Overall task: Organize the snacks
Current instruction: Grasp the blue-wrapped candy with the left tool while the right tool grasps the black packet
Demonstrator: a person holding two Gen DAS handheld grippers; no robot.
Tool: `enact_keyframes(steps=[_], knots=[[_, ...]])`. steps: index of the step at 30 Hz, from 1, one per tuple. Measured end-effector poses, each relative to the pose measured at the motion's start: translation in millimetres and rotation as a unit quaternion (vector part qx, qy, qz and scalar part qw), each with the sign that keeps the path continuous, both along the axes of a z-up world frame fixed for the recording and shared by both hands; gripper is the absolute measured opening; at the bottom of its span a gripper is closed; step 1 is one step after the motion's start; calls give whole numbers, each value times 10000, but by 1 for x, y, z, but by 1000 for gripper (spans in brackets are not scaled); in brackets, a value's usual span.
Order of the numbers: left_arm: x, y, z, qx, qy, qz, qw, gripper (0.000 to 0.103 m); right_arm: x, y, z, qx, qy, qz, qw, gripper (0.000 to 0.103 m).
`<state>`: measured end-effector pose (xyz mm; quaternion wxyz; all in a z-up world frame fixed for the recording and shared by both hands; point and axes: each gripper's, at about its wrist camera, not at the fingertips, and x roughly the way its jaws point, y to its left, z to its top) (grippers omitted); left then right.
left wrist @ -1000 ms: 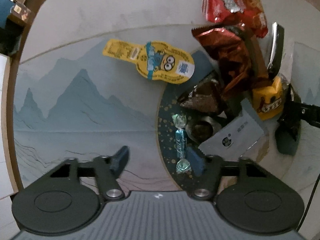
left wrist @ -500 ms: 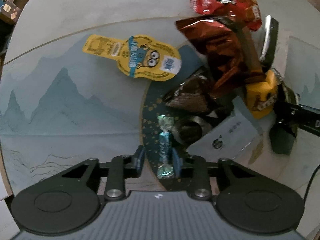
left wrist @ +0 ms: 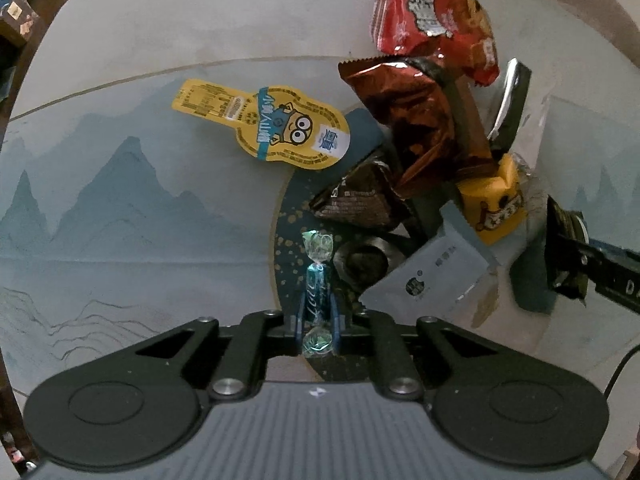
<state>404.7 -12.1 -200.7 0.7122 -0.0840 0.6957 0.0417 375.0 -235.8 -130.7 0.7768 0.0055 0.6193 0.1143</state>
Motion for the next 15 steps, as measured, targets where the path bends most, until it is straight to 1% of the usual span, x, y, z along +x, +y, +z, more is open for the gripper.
enact_keyframes(steps=[4,10,15], knots=[[-7,6,21,-34,-135,26,9999,13,-14,-2,17,83,-82,72,9999,33],[-20,8,57,29,-394,-12,9992,13,-40,-1,47,221,-233,230,9992,33],[-41,13,82,67,-588,39,9982,13,-64,1,71,250,-385,371,9983,33]])
